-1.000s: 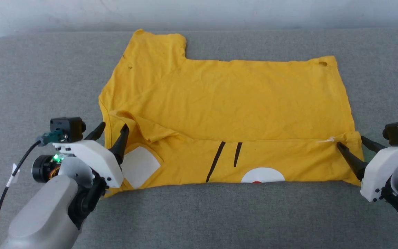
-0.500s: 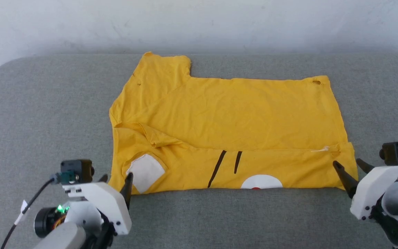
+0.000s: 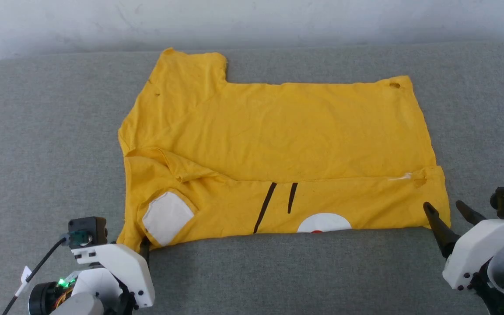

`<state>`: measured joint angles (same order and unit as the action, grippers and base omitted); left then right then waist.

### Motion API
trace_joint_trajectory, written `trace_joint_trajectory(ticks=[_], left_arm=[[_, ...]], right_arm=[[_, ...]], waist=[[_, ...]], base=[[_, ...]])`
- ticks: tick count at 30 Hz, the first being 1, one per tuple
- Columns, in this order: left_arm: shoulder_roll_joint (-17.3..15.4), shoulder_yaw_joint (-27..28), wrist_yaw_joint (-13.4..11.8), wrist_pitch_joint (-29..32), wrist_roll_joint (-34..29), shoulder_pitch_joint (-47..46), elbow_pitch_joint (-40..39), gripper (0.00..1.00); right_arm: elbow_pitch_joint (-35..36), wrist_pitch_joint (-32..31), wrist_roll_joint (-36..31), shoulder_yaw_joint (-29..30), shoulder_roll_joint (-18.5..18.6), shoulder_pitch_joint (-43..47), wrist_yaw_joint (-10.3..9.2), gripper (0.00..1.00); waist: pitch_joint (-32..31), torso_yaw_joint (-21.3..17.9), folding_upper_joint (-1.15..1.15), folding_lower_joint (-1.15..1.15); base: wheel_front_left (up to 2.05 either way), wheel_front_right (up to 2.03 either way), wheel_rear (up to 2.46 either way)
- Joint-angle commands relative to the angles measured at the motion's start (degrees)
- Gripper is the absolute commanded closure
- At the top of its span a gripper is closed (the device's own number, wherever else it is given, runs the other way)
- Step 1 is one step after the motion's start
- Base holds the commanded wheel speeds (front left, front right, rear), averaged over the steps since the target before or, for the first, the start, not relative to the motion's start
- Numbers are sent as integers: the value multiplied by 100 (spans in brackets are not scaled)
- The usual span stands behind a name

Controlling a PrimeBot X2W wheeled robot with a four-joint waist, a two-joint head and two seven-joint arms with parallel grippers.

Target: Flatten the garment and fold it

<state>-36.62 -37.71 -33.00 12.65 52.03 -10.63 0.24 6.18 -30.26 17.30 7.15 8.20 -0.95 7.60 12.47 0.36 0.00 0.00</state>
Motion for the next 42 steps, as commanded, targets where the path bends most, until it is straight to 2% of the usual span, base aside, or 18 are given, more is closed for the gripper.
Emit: trace_joint_trajectory(ticks=[1,4,5,6,7,12,16,20,28,30,31,37,42], left_arm=[[7,-23,-30,34,-34,58,94,0],[54,-100,-2,179,47,101,279,0],[73,-139,25,267,96,120,336,14],[99,-156,54,326,149,133,382,72],[125,-165,91,346,184,137,416,100],[272,-130,355,120,248,115,428,100],[219,-132,460,-105,78,7,257,100],[126,-159,448,-212,-111,-92,-104,100],[-28,-202,233,-194,-390,-232,-707,100],[-41,-206,208,-194,-417,-244,-773,100],[-55,-219,207,-188,-434,-249,-789,100],[-124,-250,247,-216,-455,-190,-722,100],[-183,-253,284,-167,-292,48,-595,100]], right_arm=[[69,-26,-33,11,-22,50,-11,0],[177,-85,-67,27,45,30,-11,0],[200,-103,-80,34,80,19,-11,0],[221,-125,-86,40,111,8,-11,0],[246,-150,-87,50,127,-3,-11,0],[199,-338,-155,121,178,-6,-11,0],[-91,-453,-318,143,217,-118,-11,0],[-532,-610,-398,203,111,-346,-11,0],[-1537,-738,-599,237,31,-645,-11,0],[-1748,-819,-508,186,4,-647,-11,83],[-1808,-822,-484,181,9,-647,-11,100],[-1880,-708,-392,186,163,-619,-11,100],[-1633,-784,-133,103,402,-433,-11,100]], waist=[[119,-99,0,0],[188,-154,0,0],[200,-163,0,0],[209,-168,0,0],[208,-171,0,0],[84,-106,0,0],[-18,4,0,0],[-48,116,0,0],[89,330,0,0],[117,367,0,0],[125,381,0,0],[-2,369,0,0],[-428,312,0,0]], base=[[0,0,0],[0,0,0],[0,0,0],[0,0,0],[0,0,0],[0,0,0],[0,0,0],[0,0,0],[0,0,0],[0,0,0],[0,0,0],[0,0,0],[0,0,0]])
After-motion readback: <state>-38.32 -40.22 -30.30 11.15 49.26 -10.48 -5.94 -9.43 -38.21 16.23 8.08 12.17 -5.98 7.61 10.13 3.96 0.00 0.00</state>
